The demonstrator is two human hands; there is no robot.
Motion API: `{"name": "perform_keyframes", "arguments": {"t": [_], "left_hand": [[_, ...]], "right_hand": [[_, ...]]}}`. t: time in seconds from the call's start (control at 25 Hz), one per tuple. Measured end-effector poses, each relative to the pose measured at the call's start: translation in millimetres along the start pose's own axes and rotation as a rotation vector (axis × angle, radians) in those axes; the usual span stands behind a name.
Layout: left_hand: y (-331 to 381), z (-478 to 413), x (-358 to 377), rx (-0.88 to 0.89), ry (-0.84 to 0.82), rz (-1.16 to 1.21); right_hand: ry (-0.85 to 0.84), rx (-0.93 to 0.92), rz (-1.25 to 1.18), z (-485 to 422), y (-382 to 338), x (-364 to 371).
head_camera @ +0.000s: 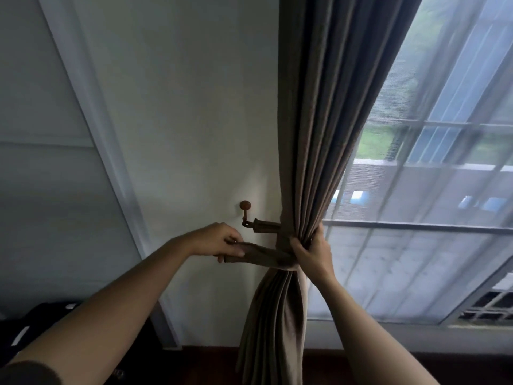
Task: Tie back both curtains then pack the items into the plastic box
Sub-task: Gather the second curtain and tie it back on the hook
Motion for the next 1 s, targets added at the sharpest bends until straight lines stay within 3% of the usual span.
{"name": "perform_keyframes", "arguments": {"t": [0.16, 0.4, 0.48, 0.56, 0.8, 1.0], "left_hand": [[-8.4, -11.0, -19.5, 0.013, 0.041, 0.119], [-35.7, -40.2, -21.4, -0.072, 0.621, 0.585], [-47.2, -43.3, -16.3, -0.154, 0.848, 0.513], [-44.3, -44.4, -14.2, -0.205, 0.972, 0.361], [-40.6, -56.2, -12.9, -0.199, 1.002, 0.192], [-48.3, -69.3, -1.3, -0.150, 0.811, 0.043]], "right_hand": [[-0.050, -0.011, -0.001, -4.0, 3.2, -1.6], [-0.053, -0.012, -0.014, -6.8, 10.1, 0.6], [-0.052, -0.009, -0.022, -9.2, 10.9, 1.0], [-0.053, -0.021, -0.028, -10.8, 10.5, 0.9], [-0.057, -0.048, -0.020, -10.0, 8.8, 0.6], [-0.092, -0.067, -0.030, -8.6, 9.8, 2.0]]}}
Point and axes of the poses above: each hand's wrist, its own z-axis away from the middle knuckle, its own x-axis out of the palm, y = z × x, the point moved 7 cm from there along -z, towards the middle knuckle, and after that the axes turned 7 degrees about x, right-handed, at the moved point
